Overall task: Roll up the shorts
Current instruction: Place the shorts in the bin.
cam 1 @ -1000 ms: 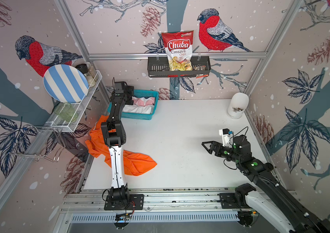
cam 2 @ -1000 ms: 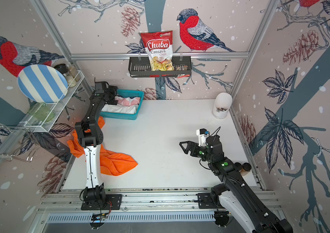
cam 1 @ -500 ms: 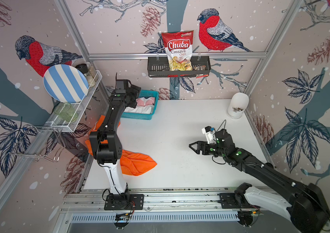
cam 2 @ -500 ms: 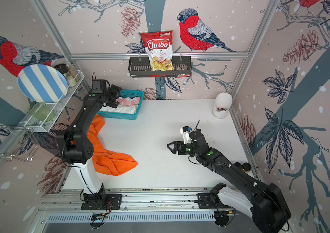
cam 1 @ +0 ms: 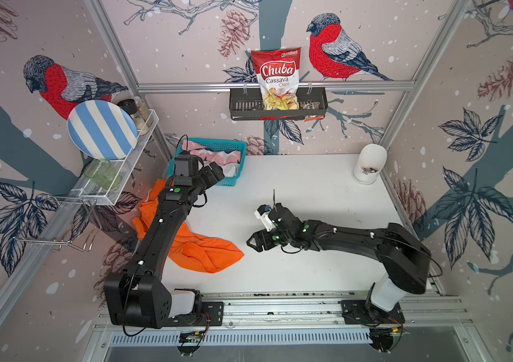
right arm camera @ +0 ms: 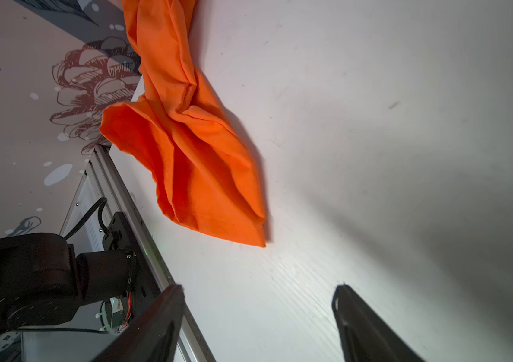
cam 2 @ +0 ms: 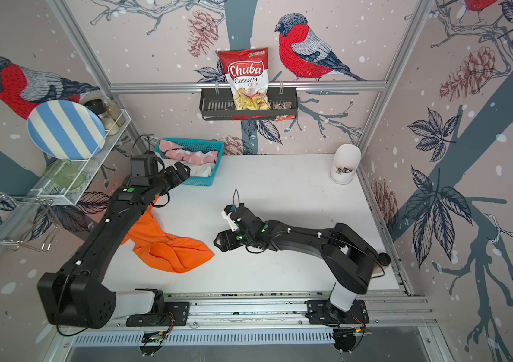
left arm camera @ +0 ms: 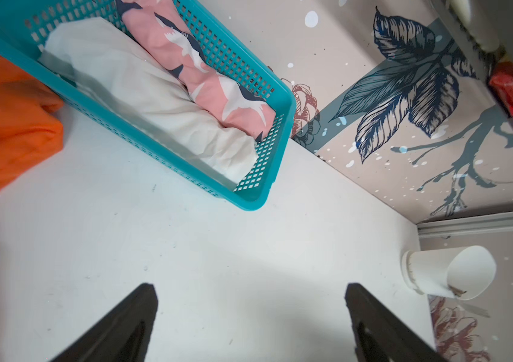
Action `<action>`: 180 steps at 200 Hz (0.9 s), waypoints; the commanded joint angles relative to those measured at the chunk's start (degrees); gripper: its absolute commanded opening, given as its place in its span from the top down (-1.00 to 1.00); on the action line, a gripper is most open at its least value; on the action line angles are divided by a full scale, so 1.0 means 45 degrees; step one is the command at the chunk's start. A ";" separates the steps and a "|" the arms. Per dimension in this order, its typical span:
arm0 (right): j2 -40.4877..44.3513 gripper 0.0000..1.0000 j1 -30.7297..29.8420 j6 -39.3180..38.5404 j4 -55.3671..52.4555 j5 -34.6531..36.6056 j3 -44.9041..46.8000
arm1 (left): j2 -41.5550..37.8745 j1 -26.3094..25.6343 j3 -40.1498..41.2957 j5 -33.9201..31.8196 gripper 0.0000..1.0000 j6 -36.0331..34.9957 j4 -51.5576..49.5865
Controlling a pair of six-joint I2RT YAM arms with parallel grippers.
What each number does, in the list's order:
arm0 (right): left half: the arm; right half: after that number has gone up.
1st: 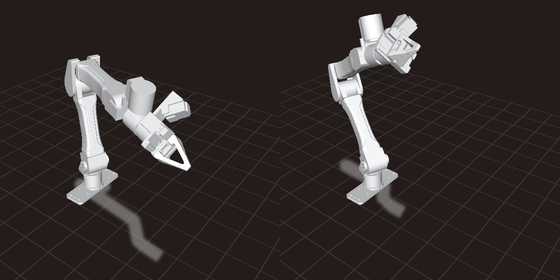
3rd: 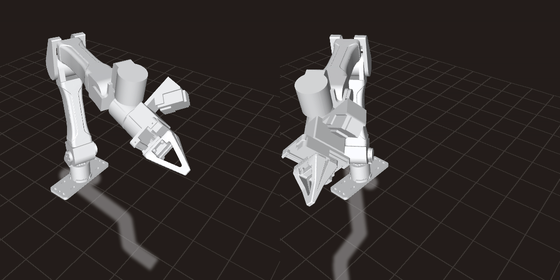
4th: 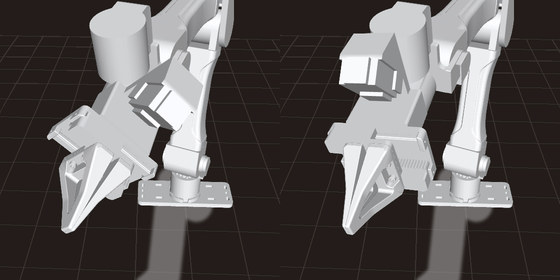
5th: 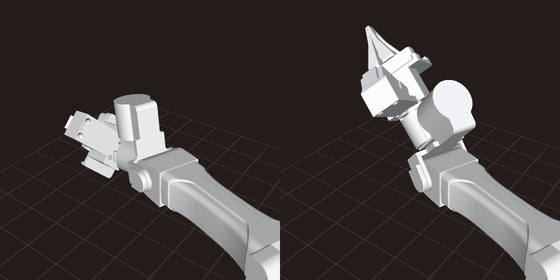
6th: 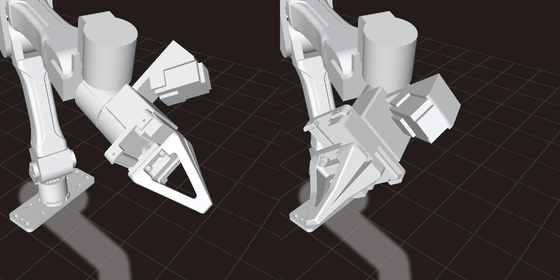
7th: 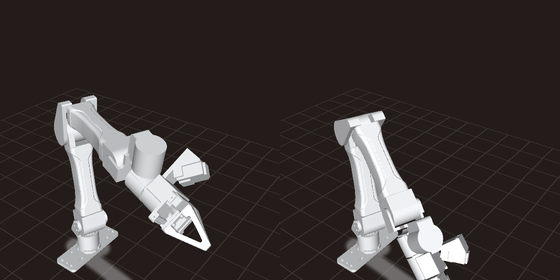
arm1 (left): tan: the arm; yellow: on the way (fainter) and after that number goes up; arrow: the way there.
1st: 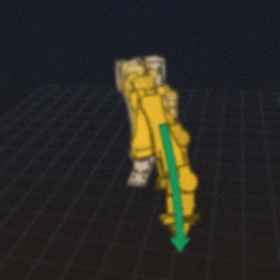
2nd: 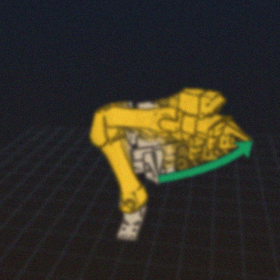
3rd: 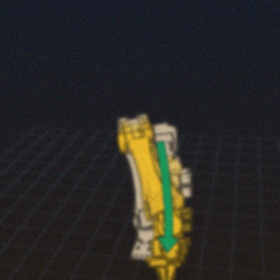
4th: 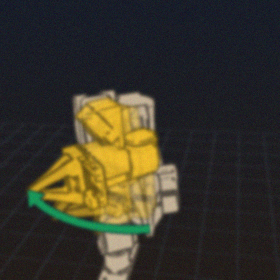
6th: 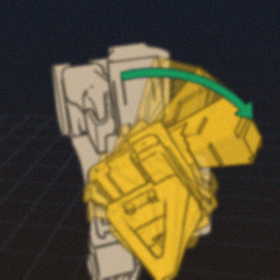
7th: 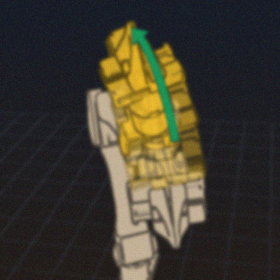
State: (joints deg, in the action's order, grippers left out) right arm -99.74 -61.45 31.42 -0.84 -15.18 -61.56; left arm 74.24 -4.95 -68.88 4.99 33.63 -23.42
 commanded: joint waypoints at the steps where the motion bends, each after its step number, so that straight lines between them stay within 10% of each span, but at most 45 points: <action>1: -0.1418 -0.55 -0.0715 -0.0367 0.0144 0.0248 -0.1415 | -0.0538 0.0209 0.0382 -0.1001 -0.92 -0.1777 0.0029; 180: -0.7024 -0.35 -0.2711 -0.1974 -0.2577 0.1811 -0.8272 | -0.2878 0.2852 0.3612 -0.0061 -0.93 -0.3058 0.1395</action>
State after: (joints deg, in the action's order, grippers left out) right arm -130.21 -73.71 23.53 -11.20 -8.38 -97.14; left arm 61.80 7.09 -52.80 3.33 20.93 -19.59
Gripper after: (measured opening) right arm 0.686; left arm 0.965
